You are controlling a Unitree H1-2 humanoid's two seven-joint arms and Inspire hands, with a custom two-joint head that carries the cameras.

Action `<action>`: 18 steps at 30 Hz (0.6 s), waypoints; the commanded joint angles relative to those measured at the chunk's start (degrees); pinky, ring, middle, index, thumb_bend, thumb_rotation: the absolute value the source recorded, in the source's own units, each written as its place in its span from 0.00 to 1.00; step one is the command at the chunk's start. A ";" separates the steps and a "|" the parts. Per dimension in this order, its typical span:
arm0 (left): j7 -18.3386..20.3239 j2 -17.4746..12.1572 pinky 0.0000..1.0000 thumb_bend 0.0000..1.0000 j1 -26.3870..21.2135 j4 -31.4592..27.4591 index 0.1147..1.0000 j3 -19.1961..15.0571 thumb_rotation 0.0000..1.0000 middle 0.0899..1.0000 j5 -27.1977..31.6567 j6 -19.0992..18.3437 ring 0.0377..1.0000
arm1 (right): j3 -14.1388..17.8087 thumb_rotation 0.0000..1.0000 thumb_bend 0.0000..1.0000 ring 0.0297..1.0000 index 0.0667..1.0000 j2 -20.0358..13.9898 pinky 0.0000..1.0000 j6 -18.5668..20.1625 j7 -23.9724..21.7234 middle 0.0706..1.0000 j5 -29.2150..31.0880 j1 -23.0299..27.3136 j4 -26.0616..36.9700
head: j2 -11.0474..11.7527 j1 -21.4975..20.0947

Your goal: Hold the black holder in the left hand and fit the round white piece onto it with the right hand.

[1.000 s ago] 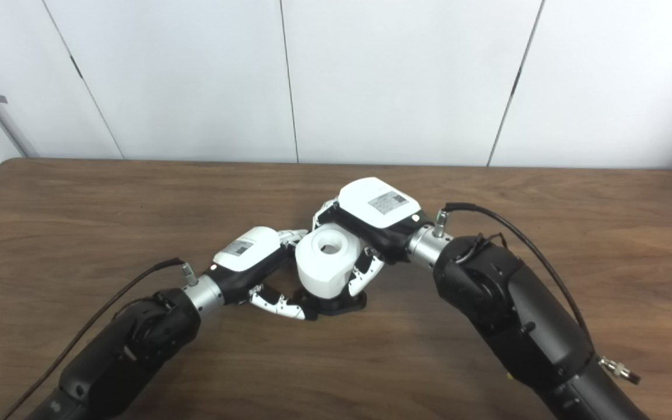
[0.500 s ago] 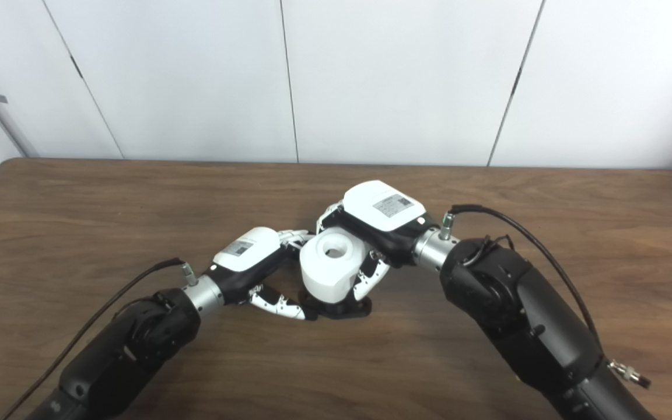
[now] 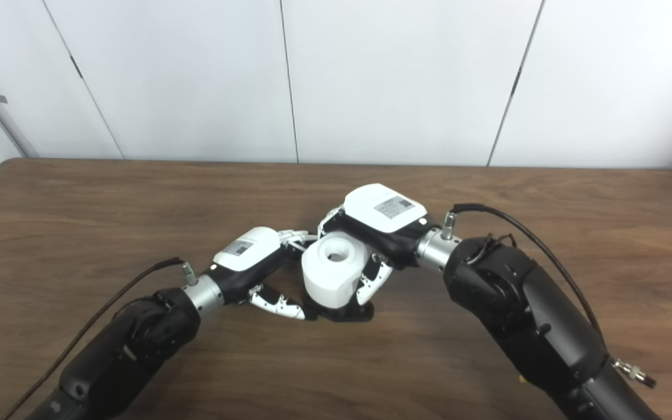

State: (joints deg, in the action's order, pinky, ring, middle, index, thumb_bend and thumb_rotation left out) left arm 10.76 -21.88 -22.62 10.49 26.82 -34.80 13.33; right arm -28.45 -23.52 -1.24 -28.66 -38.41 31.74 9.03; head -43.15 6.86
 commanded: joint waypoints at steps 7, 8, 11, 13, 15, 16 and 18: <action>2.92 0.79 0.89 0.52 1.21 0.42 0.42 1.27 0.06 0.88 -0.64 -0.65 0.91 | -0.05 0.15 0.53 0.73 0.44 1.33 0.73 1.48 -1.45 0.67 -1.25 -0.95 -1.73 | -0.16 0.19; 3.02 0.90 0.90 0.52 1.24 0.32 0.42 1.27 0.06 0.88 -0.60 -0.83 0.92 | 0.05 0.15 0.52 0.73 0.44 1.67 0.73 1.67 -1.38 0.67 -1.22 -0.95 -1.81 | -0.27 0.29; 2.69 1.18 0.89 0.52 1.20 0.55 0.42 1.29 0.06 0.88 -0.72 -0.63 0.91 | 0.23 0.15 0.52 0.73 0.44 2.48 0.72 1.76 -1.31 0.67 -1.18 -0.82 -1.96 | -0.39 0.45; 2.76 1.23 0.89 0.52 1.17 0.68 0.42 1.27 0.06 0.88 -0.72 -0.66 0.91 | 0.33 0.14 0.52 0.73 0.44 2.71 0.73 1.77 -1.52 0.67 -1.18 -0.69 -2.10 | -0.39 0.45; 2.97 1.18 0.90 0.52 1.18 0.60 0.42 1.27 0.06 0.88 -0.77 -0.80 0.92 | 0.40 0.14 0.52 0.73 0.44 2.69 0.73 1.77 -1.58 0.68 -1.30 -0.64 -2.28 | -0.43 0.40; 3.06 1.15 0.90 0.52 1.20 0.57 0.42 1.26 0.06 0.88 -0.73 -0.84 0.92 | 0.44 0.14 0.52 0.73 0.44 2.67 0.73 1.92 -1.66 0.67 -1.35 -0.67 -2.30 | -0.43 0.40; 3.24 1.11 0.90 0.52 1.23 0.55 0.42 1.28 0.06 0.88 -0.68 -0.92 0.92 | 0.53 0.14 0.52 0.74 0.44 2.70 0.73 2.16 -1.64 0.67 -1.38 -0.78 -2.39 | -0.47 0.45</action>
State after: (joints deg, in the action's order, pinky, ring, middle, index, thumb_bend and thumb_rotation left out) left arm 10.95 -21.37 -22.51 10.35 26.68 -34.80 13.18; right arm -27.31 -20.22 0.54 -28.45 -38.64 31.26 7.79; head -43.59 7.29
